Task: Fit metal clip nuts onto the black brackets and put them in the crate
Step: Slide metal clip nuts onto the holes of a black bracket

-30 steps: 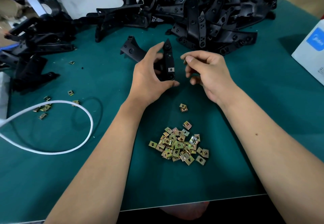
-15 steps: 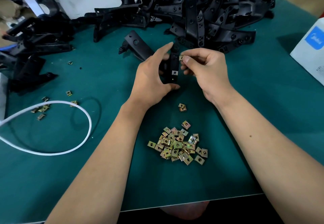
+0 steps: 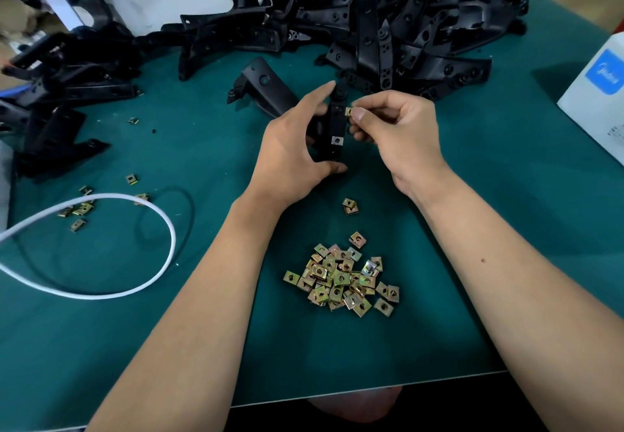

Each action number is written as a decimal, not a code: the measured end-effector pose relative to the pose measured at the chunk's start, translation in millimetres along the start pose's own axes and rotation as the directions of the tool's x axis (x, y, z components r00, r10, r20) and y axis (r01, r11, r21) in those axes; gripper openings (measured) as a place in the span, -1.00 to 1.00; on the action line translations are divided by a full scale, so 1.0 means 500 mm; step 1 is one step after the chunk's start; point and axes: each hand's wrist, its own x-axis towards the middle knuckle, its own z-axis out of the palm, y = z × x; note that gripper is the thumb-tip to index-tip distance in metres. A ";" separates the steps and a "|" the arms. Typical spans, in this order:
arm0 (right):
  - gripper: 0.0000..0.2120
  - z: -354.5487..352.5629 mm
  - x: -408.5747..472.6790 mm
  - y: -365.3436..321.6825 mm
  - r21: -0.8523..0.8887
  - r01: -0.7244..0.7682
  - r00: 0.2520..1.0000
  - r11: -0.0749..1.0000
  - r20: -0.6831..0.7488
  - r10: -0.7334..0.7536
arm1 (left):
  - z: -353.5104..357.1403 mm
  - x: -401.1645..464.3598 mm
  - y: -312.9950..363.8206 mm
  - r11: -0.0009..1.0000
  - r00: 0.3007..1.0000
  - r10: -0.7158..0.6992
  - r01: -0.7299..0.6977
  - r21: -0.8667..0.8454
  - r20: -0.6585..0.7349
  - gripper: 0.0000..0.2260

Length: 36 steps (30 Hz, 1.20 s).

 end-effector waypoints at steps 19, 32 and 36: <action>-0.83 -0.011 -0.007 -0.014 0.011 -0.012 1.000 1.000 0.013 0.012 | 0.003 -0.002 0.036 0.994 0.998 -0.039 0.035 0.102 0.042 0.05; -0.78 -0.019 0.000 -0.014 -0.018 0.006 0.996 1.000 0.093 -0.005 | 0.001 0.000 0.053 0.990 0.994 -0.017 0.002 0.138 0.109 0.06; -0.76 -0.024 0.004 -0.009 -0.046 0.008 0.995 0.999 0.099 -0.004 | 0.001 0.002 0.048 0.990 0.992 0.000 -0.018 0.141 0.127 0.06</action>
